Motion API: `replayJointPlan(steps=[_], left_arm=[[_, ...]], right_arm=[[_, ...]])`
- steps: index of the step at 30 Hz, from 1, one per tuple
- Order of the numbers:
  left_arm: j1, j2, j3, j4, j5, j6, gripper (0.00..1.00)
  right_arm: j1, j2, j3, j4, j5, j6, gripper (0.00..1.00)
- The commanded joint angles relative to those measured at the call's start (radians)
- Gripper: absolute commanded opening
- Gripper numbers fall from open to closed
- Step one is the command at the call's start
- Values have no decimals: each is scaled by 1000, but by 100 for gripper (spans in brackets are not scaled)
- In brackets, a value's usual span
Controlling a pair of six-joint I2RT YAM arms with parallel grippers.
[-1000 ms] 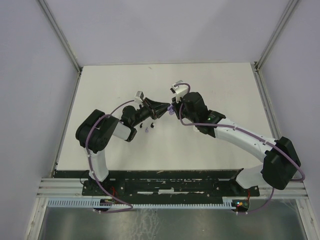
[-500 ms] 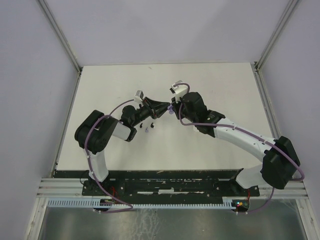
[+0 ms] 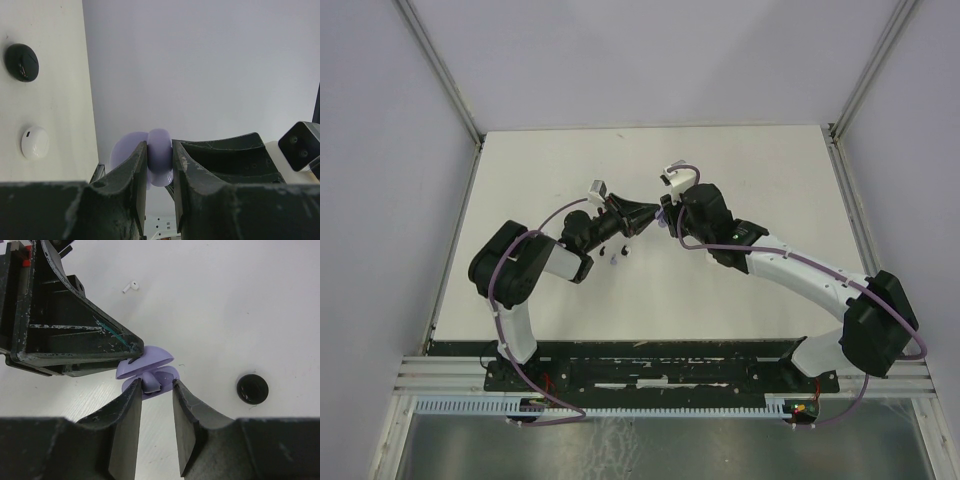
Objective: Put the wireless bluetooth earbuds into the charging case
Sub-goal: Place the earbud in the charging case.
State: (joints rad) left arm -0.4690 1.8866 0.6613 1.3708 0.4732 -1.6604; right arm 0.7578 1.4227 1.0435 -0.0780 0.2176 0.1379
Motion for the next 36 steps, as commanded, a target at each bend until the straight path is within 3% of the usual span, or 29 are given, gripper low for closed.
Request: replayJointPlan(steps=[1,27,36], left_arm=[[-3,-44,17,77,-4,21,3],[-4,1,26,78,-2,17,3],[-2,-2,37,72,-8,11,3]], right_arm=[[-1,-6,35,12,59,11,39],[-2,-60,30,85,34,23,54],[-2,-93,86,-87,119,33,64]])
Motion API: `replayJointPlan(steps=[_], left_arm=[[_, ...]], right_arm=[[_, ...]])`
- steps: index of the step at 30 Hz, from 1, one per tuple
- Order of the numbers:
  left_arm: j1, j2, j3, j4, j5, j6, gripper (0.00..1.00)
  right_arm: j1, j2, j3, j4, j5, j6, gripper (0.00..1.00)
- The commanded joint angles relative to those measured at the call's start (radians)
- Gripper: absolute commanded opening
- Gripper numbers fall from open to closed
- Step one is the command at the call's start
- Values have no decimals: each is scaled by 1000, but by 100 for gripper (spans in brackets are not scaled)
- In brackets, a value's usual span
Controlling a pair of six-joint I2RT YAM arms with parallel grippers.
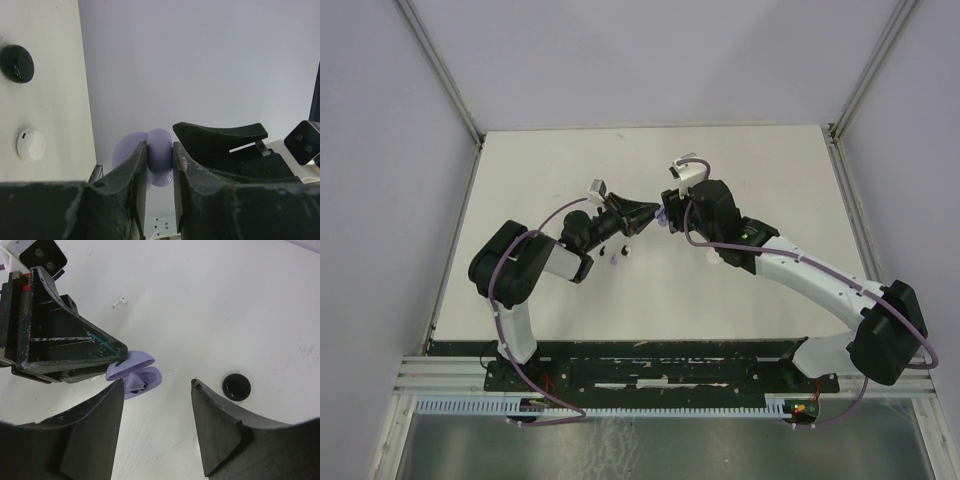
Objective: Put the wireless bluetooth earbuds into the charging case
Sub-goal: Place the earbud in the charging case.
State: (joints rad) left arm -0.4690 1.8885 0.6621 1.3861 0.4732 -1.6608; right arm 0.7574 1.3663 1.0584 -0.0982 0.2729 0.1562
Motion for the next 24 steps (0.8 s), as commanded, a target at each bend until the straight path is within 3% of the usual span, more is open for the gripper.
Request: replayJointPlan(steps=[1,7,24], left_arm=[[-2,-6,37,55,-8,13,3],[-2,-9,39,49,-13,15,3],[-4,-26,33,24,-8,32,3]], right_arm=[[-1,-34,88,-99,77,19,65],[-1,-13,139,-200,105,31,67],[-1,26,143,-160,1,28,68]])
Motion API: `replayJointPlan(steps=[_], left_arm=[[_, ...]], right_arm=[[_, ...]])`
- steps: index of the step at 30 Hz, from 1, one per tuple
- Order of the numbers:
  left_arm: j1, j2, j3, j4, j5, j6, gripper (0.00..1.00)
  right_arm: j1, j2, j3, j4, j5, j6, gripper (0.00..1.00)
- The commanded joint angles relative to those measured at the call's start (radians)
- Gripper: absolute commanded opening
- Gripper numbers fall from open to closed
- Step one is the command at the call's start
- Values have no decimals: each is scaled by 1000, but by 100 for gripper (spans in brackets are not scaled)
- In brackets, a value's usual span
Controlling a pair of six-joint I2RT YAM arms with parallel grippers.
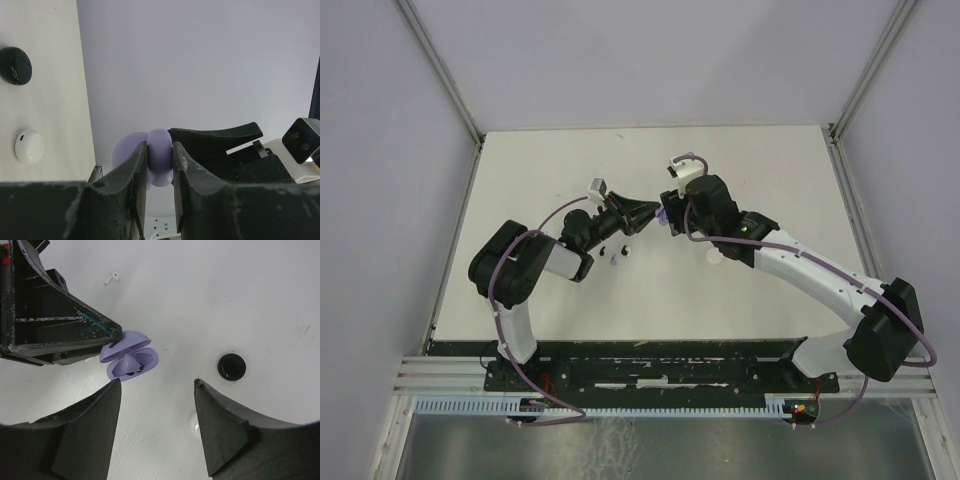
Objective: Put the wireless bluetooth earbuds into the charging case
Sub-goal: Place the earbud in the charging case.
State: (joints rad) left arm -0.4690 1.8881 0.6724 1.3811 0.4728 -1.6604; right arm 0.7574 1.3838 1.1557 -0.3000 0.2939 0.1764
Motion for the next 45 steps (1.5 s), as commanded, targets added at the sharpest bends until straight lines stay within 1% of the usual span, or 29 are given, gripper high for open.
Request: replayJointPlan(steps=[1,15,32,45], left_arm=[[-5,-26,23,29,-7,31,3],[-15,-24,19,28,-4,31,3],[-20,-35,-4,32,-5,36,3],[-20,-42,-27,46,-8,33,3]], right_arm=[[-1,13,47,43,-24,8,68],[-1,40,56,61,-29,11,68],[-3,52,57,69,31,18,68],[-7,62,56,71,46,28,68]])
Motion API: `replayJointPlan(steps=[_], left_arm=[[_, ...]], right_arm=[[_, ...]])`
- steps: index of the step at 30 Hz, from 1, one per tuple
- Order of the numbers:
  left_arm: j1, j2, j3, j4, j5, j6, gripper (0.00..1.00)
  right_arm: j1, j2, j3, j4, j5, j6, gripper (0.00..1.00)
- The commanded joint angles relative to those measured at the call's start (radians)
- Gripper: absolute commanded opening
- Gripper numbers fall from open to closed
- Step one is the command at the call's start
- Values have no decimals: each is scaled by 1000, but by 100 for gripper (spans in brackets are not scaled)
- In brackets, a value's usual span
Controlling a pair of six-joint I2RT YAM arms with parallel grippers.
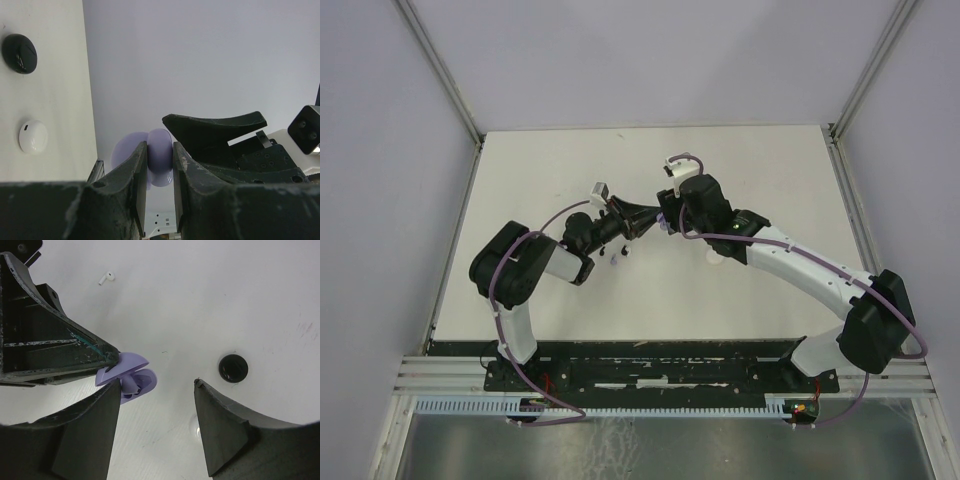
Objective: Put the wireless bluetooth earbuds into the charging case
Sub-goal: Place the earbud in the charging case.
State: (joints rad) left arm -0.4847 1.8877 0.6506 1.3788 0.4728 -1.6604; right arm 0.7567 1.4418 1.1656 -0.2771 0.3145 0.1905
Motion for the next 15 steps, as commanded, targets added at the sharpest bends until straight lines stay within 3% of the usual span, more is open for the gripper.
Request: replayJointPlan(steps=[1,15], left_arm=[[-5,-42,-5,48,-8,32,3],[-5,-42,-3,49,-11,33,3]], right_arm=[[-7,6,47,46,28,14,68],[-21,0,45,29,56,32,69]])
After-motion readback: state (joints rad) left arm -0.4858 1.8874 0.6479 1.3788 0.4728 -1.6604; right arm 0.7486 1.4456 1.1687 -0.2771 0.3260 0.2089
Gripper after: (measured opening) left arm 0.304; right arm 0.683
